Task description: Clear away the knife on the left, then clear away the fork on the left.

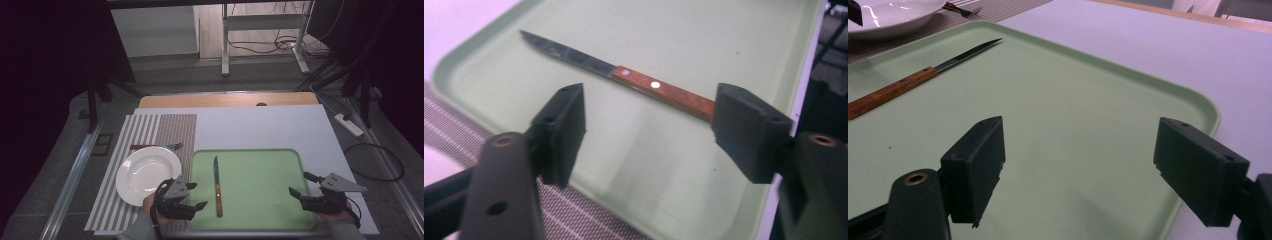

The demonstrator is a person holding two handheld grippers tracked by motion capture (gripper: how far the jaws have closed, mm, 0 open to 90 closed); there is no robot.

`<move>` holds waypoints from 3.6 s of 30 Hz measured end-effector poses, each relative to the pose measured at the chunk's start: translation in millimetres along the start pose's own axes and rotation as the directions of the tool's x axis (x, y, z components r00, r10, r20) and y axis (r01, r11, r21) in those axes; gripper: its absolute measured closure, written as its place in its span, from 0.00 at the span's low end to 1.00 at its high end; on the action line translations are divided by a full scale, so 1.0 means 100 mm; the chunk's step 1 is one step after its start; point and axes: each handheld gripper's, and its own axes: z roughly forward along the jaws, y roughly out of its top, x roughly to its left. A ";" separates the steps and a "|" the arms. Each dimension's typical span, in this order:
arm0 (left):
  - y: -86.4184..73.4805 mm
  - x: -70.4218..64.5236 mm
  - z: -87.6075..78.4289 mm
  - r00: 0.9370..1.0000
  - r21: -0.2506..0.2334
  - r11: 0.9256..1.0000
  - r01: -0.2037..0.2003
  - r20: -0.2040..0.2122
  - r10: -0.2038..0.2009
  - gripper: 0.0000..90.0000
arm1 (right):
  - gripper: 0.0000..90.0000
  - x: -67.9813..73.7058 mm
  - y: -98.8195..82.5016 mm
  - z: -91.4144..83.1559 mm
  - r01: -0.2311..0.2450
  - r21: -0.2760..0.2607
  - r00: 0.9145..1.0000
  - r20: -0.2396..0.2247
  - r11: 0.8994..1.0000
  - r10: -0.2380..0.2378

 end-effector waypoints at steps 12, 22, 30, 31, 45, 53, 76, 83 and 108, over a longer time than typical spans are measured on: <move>-0.10 0.17 -0.12 0.997 -0.076 0.994 0.080 -0.012 -0.081 0.17 | 0.23 0.00 0.01 0.03 0.004 0.002 1.000 0.001 1.000 -0.004; -0.10 0.21 -0.20 0.996 -0.076 0.995 0.065 -0.052 -0.069 0.17 | 0.23 -0.01 0.00 0.02 0.003 0.002 1.000 0.003 1.000 -0.003; -0.07 0.23 -0.23 0.996 -0.075 0.996 0.047 -0.074 -0.053 0.18 | 0.24 -0.01 -0.02 -0.01 -0.001 -0.001 1.000 0.003 1.000 0.001; -0.06 0.24 -0.23 0.995 -0.079 0.996 0.044 -0.082 -0.050 0.18 | 0.24 -0.01 -0.02 -0.02 -0.005 -0.004 1.000 0.005 1.000 0.005; -0.01 0.28 -0.28 0.996 -0.073 0.997 0.019 -0.085 -0.025 0.19 | 0.24 0.02 -0.04 -0.09 -0.002 -0.007 1.000 0.000 1.000 0.002; -0.02 0.32 -0.30 0.997 -0.068 0.998 0.009 -0.080 -0.014 0.19 | 0.24 0.01 -0.04 -0.08 -0.005 -0.004 1.000 -0.001 1.000 0.005; 0.00 0.62 -0.84 0.982 0.029 0.993 -0.115 -0.150 0.118 0.22 | 0.24 0.00 -0.03 -0.03 -0.025 0.002 1.000 -0.018 1.000 0.025; 0.01 0.88 -1.03 0.973 0.092 0.989 -0.116 -0.190 0.132 0.22 | 0.24 0.02 -0.03 -0.03 -0.012 -0.003 1.000 -0.010 1.000 0.012; 0.10 1.49 -1.14 0.938 0.313 0.924 -0.217 -0.194 0.286 0.25 | 0.24 0.02 -0.04 -0.02 -0.010 0.007 1.000 -0.005 1.000 0.010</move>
